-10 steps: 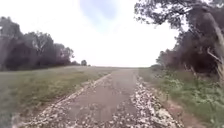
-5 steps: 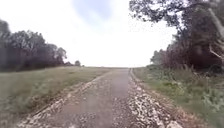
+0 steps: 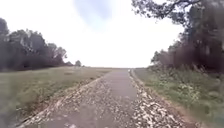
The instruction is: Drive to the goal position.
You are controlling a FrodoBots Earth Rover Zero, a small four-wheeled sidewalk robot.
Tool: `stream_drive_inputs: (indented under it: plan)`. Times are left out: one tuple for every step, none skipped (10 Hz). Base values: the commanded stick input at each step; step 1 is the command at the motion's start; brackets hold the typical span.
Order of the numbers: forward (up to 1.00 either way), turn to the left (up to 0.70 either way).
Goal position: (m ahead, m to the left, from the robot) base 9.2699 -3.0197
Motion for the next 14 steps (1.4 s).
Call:
stream_drive_inputs:
  plan:
    - [0.85,0.02]
    - [0.85,0.02]
    - [0.85,0.02]
    - [0.85,0.02]
    - [0.85,0.02]
    - [0.85,0.02]
    - [0.85,-0.10]
    - [0.85,-0.34]
    - [0.85,-0.34]
    - [0.85,-0.34]
    - [0.85,-0.34]
    - [0.85,-0.34]
    - [0.85,-0.34]
    - [0.85,-0.34]
